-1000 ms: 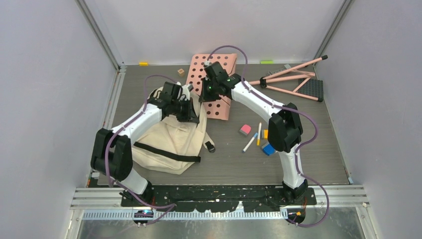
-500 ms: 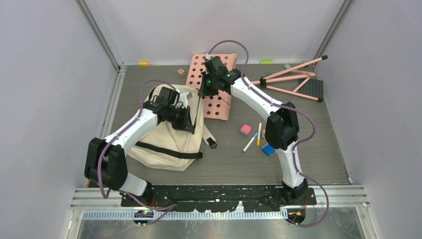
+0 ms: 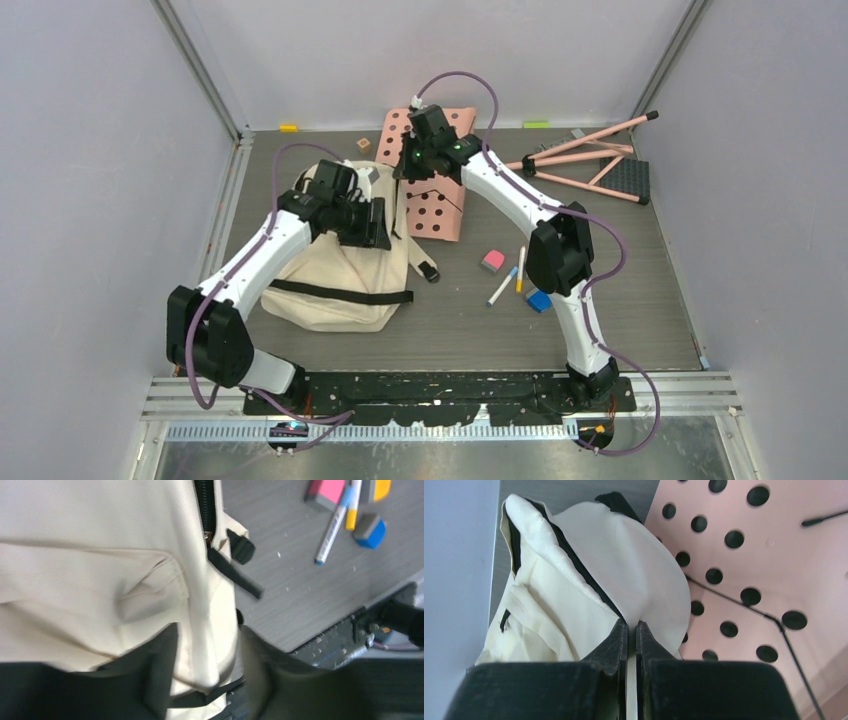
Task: Pack the student bag
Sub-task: Zip the student bag at the center of the board.
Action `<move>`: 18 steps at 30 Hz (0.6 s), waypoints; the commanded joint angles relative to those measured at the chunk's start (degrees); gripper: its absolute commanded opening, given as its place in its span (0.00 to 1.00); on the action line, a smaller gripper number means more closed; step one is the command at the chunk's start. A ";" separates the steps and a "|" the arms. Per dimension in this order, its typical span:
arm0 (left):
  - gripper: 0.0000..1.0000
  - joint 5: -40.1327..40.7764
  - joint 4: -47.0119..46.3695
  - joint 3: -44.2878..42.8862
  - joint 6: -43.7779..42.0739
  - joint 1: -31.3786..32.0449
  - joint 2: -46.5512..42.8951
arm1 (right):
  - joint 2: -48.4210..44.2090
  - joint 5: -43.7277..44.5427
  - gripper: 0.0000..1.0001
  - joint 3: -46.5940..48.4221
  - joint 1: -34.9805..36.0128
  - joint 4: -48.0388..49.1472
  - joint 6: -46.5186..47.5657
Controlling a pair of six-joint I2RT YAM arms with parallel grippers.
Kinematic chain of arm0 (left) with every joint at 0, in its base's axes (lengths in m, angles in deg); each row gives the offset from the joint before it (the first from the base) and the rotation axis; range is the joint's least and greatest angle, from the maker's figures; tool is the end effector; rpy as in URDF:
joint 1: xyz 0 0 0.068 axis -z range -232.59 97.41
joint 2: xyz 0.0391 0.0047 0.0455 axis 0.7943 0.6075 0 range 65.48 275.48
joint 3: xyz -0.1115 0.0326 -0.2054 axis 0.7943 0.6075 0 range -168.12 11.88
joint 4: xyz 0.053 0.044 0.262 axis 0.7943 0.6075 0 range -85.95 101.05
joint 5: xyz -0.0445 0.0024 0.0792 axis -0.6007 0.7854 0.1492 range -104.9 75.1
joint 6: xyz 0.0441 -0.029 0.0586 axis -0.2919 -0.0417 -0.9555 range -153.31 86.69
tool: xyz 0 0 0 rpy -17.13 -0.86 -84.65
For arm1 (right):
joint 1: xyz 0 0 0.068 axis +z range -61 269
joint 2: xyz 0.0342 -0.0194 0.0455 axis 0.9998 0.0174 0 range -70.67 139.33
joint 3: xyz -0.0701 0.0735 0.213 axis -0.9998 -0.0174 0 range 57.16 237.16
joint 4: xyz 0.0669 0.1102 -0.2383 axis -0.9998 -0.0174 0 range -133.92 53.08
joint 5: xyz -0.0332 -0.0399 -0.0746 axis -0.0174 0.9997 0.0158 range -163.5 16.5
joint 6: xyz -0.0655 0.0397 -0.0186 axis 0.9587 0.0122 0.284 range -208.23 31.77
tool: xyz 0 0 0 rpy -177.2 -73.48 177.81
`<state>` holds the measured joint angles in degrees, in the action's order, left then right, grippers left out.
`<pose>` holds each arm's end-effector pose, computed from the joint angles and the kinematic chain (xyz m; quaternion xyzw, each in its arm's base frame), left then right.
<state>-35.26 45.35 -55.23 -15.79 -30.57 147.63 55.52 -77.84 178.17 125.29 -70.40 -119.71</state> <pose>0.2945 -0.1444 0.2145 0.0881 0.9394 -0.2556 0.2110 0.4186 0.3137 0.2441 -0.0541 0.8992 0.2697 0.3403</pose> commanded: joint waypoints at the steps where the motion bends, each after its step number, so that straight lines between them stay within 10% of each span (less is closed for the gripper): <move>1: 0.64 11.95 2.38 -6.18 -0.12 -1.55 -2.28 | -0.59 8.28 0.01 6.69 -2.63 12.78 2.62; 9: 0.73 11.79 2.25 -7.05 -2.53 -17.94 -0.83 | 1.64 11.73 0.01 10.65 -3.08 13.82 5.34; 18: 0.57 7.11 -0.17 -6.83 -1.80 -30.89 6.67 | 0.65 10.94 0.20 9.41 -3.67 12.83 7.12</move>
<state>-25.08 47.14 -61.92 -16.86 -60.67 152.01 58.80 -70.16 184.35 123.09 -65.39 -114.44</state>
